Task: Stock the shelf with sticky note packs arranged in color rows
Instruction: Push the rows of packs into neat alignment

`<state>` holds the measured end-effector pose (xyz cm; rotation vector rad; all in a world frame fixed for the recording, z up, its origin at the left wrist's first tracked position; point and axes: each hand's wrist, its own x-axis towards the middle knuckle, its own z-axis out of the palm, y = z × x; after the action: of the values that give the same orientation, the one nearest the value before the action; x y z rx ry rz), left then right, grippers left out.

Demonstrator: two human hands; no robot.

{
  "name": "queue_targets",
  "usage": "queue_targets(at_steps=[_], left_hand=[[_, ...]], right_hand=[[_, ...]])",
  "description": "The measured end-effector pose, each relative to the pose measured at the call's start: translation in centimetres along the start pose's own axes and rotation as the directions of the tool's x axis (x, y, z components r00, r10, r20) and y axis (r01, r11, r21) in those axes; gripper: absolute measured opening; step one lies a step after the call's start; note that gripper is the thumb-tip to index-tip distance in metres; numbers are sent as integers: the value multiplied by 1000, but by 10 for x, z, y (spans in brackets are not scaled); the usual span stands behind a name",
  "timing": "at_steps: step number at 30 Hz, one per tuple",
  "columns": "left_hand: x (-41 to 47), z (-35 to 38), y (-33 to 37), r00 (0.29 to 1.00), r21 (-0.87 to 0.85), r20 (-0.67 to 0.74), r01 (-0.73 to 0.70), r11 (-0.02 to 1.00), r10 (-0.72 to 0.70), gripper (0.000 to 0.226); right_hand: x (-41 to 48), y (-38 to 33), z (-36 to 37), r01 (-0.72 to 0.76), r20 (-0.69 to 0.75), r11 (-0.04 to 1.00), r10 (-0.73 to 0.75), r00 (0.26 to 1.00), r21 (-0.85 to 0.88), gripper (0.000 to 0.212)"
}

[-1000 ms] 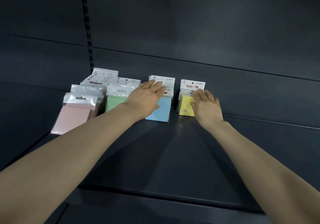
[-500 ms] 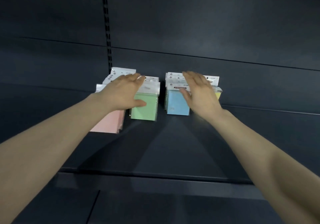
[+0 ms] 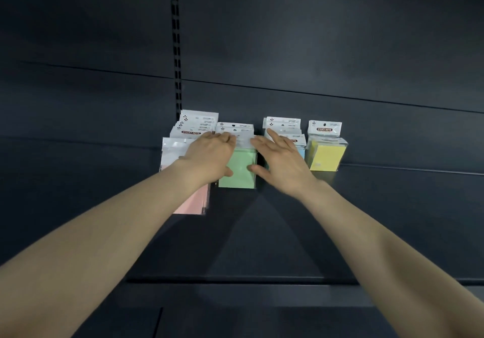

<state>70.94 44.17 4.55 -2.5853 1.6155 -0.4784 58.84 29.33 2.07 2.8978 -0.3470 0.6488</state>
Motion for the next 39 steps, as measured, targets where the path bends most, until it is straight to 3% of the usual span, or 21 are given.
queue_targets(at_steps=[17, 25, 30, 33, 36, 39], left_hand=[[8, -2, -1, 999, 1, 51, 10, 1000, -10, 78], [11, 2, -9, 999, -19, 50, -2, 1000, 3, 56], [1, -6, -21, 997, -152, -79, -8, 988, -4, 57], [-23, -16, -41, 987, -260, -164, -41, 965, -2, 58], [-57, -17, -66, 992, -299, -120, -84, 950, 49, 72], [-90, -5, -85, 995, -316, 8, -93, 944, 101, 96]], right_hand=[[11, 4, -1, 9, 49, 1000, -9, 999, 10, 62], [17, 5, 1, 19, 105, 998, -13, 994, -61, 53], [17, 4, -3, -7, 89, 999, 10, 996, -41, 54], [16, 0, -11, -25, -28, 999, 26, 999, 22, 54], [8, -22, -17, 0, -118, 997, 9, 993, 83, 58], [-5, -56, -19, 77, -56, 995, -73, 996, 71, 69]])
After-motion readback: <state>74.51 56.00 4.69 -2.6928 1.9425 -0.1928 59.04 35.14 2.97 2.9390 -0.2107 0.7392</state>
